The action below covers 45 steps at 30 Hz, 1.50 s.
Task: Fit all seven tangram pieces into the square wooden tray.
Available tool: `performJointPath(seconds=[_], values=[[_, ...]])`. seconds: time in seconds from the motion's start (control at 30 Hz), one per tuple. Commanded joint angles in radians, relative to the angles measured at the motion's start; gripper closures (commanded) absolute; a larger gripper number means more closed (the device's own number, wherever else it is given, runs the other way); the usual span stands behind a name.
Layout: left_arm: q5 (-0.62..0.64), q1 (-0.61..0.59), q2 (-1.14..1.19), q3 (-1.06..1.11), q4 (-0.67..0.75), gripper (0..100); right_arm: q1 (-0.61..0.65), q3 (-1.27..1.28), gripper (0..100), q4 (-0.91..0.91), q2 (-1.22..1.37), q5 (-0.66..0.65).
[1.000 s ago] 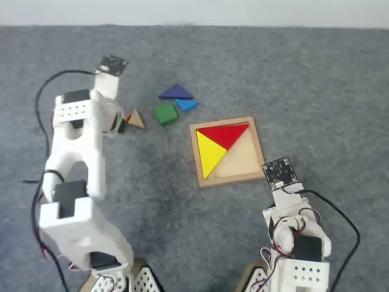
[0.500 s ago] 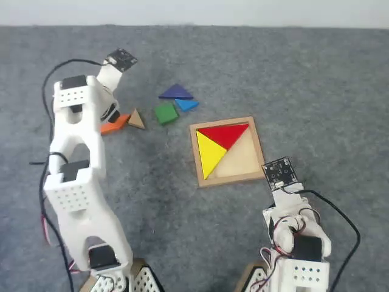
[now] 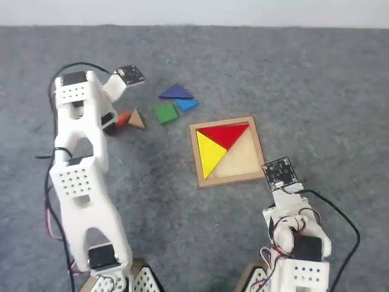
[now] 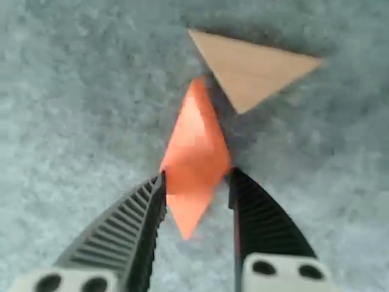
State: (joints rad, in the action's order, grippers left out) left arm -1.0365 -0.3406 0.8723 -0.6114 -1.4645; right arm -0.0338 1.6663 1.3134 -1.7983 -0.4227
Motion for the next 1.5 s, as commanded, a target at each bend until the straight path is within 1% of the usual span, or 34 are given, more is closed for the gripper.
performJointPath(seconds=[0.0, 0.07, 0.2, 0.3, 0.43, 0.53, 0.6, 0.7, 0.8, 0.97, 1.0, 1.07, 1.17, 1.3, 1.4, 1.47], values=[[-0.009, -0.003, 0.054, -0.085, -0.018, 83, 0.004, 0.017, 99.1, 0.002, -0.015, -0.008], [-0.009, -0.005, 0.080, -0.097, -0.018, 84, 0.004, 0.017, 99.1, 0.002, -0.015, -0.008], [-0.014, -0.006, 0.098, -0.101, -0.038, 91, 0.004, 0.017, 99.1, 0.002, -0.015, -0.008], [-0.014, -0.005, 0.095, -0.101, -0.049, 94, 0.004, 0.017, 99.1, 0.002, -0.015, -0.008], [-0.015, 0.002, 0.095, -0.140, -0.112, 97, 0.004, 0.017, 99.1, 0.002, -0.015, -0.008], [-0.014, 0.006, 0.095, -0.205, -0.222, 99, 0.004, 0.017, 99.1, 0.002, -0.015, -0.008], [-0.008, 0.008, 0.095, -0.245, -0.298, 99, 0.004, 0.017, 99.1, 0.002, -0.015, -0.008], [0.072, -0.012, 0.095, -0.254, -0.292, 99, 0.004, 0.017, 99.1, 0.002, -0.015, -0.008], [0.117, -0.026, 0.095, -0.255, -0.292, 98, 0.002, 0.017, 99.1, 0.002, -0.015, -0.008], [0.209, -0.038, 0.078, -0.239, -0.293, 85, 0.004, 0.017, 99.1, 0.002, -0.015, -0.008], [0.238, -0.038, 0.063, -0.208, -0.293, 83, 0.004, 0.017, 99.1, 0.002, -0.015, -0.008], [0.287, -0.028, 0.009, -0.105, -0.293, 83, 0.004, 0.017, 99.1, 0.002, -0.015, -0.008], [0.359, 0.012, -0.101, 0.124, -0.292, 86, 0.004, 0.017, 99.1, 0.002, -0.015, -0.008], [0.419, 0.058, -0.288, 0.407, -0.265, 88, 0.004, 0.017, 99.1, 0.002, -0.015, -0.008], [0.503, 0.048, -0.479, 0.527, -0.192, 89, 0.002, 0.017, 99.1, 0.002, -0.015, -0.008], [0.565, 0.054, -0.605, 0.595, -0.201, 88, 0.002, 0.017, 99.1, 0.002, -0.015, -0.008]])
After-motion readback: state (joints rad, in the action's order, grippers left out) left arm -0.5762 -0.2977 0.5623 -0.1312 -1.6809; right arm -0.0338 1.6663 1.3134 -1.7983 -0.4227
